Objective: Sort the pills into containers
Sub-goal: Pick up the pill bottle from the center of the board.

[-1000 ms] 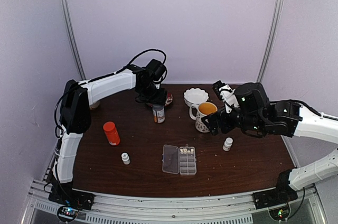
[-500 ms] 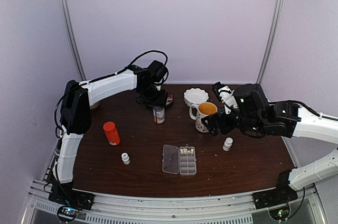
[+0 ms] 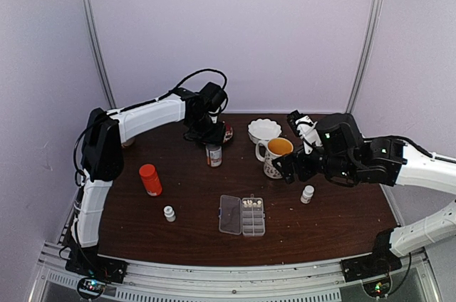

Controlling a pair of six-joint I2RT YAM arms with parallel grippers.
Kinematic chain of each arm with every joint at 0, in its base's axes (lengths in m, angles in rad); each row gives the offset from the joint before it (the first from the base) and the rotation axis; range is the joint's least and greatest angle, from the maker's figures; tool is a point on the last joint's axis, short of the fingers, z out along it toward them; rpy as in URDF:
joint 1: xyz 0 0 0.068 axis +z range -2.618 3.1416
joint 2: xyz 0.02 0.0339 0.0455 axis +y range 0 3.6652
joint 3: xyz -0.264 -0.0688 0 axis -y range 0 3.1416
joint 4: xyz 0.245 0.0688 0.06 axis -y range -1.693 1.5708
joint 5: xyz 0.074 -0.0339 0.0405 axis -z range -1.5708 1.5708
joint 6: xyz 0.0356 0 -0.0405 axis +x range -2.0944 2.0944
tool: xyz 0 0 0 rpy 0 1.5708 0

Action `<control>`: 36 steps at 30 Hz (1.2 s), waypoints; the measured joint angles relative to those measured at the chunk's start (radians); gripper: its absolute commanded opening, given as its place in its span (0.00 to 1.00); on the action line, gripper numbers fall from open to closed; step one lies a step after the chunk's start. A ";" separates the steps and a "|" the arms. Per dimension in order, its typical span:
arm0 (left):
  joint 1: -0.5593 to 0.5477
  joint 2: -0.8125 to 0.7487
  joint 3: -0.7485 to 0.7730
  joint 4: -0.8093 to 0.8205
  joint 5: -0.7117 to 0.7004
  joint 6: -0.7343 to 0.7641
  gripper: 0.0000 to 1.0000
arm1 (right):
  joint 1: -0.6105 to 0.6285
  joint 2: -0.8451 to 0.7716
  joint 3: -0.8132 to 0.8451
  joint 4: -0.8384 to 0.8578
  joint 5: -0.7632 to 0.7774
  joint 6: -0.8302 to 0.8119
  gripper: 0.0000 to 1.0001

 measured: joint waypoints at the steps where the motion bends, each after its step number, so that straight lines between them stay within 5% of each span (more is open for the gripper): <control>1: 0.000 0.000 0.000 -0.001 0.000 0.000 0.67 | 0.000 0.000 0.000 0.000 0.000 0.001 1.00; 7: -0.003 0.000 0.000 -0.003 0.000 0.004 0.68 | 0.000 -0.003 0.000 0.000 0.000 0.010 1.00; 16: -0.008 0.000 0.000 -0.003 -0.001 0.013 0.50 | 0.000 -0.008 0.000 0.000 0.000 0.012 1.00; 27: -0.031 -0.010 0.024 -0.042 -0.033 0.062 0.44 | 0.000 -0.018 0.000 0.000 -0.001 0.015 1.00; 36: -0.056 -0.340 -0.209 -0.004 0.112 0.074 0.40 | 0.000 -0.060 -0.035 0.043 -0.053 0.019 1.00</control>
